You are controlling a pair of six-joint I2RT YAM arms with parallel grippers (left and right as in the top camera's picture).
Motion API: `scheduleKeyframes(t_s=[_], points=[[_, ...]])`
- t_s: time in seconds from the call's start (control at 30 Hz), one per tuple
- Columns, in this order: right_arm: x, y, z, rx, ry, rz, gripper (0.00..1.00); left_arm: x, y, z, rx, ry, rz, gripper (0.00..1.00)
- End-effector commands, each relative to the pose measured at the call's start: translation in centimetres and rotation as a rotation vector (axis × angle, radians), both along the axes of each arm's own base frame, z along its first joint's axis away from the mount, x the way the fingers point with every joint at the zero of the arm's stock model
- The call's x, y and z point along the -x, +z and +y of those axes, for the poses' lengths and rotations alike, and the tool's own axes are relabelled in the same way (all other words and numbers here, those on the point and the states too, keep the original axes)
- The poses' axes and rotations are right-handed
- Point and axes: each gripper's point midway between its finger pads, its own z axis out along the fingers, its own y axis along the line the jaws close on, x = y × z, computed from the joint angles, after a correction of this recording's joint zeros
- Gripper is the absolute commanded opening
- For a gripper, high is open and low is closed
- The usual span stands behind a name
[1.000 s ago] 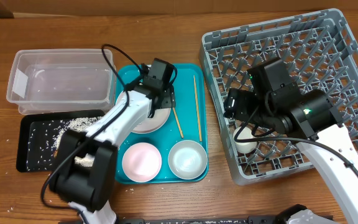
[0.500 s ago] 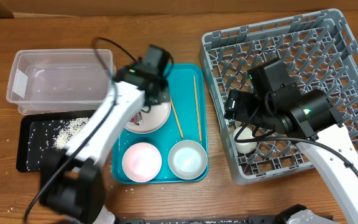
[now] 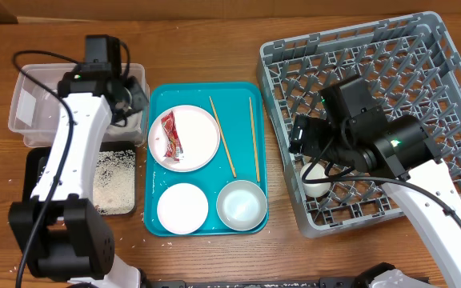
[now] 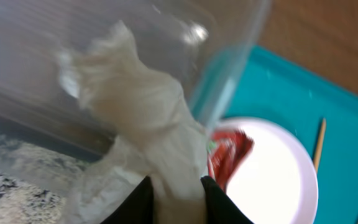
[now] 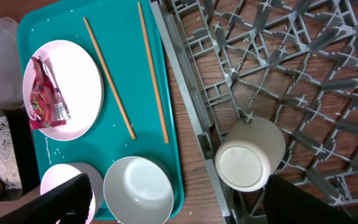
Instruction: Sort waste into correct bins and load items into the dishwasher
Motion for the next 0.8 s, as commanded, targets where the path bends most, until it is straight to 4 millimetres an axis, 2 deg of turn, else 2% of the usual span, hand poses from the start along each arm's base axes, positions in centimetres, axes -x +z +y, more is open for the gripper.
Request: scheduleKeyframes(t_s=[0.0,0.07,0.13,0.2,0.23,0.33,0.43,0.57,0.67,0.77], points=[[-0.1,0.6,0.1,-0.003,0.002,-0.018,0.91,0.6,0.2,-5.1,0.116,-0.196,0.017,0.34],[-0.1,0.6,0.1,-0.003,0.002,-0.018,0.91,1.3,0.1,-7.2,0.111,-0.264,0.036,0.4],[-0.1,0.6,0.1,-0.003,0.002,-0.017,0.91,2.3,-0.7,-8.8,0.059,-0.323,0.071,0.51],[-0.1,0.6,0.1,-0.003,0.002,-0.017,0.91,3.3,-2.2,-9.9,-0.021,-0.362,0.107,0.6],[-0.1,0.6,0.1,-0.003,0.002,-0.017,0.91,3.8,-3.6,-10.6,-0.081,-0.391,0.125,0.68],[-0.1,0.6,0.1,-0.002,0.002,-0.017,0.91,4.3,-6.5,-10.7,-0.201,-0.406,0.161,0.74],[-0.1,0.6,0.1,-0.003,0.002,-0.016,0.91,4.6,-8.9,-8.7,-0.306,-0.288,0.217,0.73],[0.0,0.6,0.1,-0.002,0.002,-0.014,0.91,4.2,-10.2,-7.2,-0.318,-0.193,0.234,0.69],[0.1,0.5,0.0,0.0,0.002,-0.01,0.91,3.9,-10.6,-7.2,-0.304,-0.189,0.23,0.67],[0.1,0.5,0.0,0.0,0.002,-0.01,0.91,4.0,-10.9,-8.1,-0.263,-0.223,0.24,0.52]])
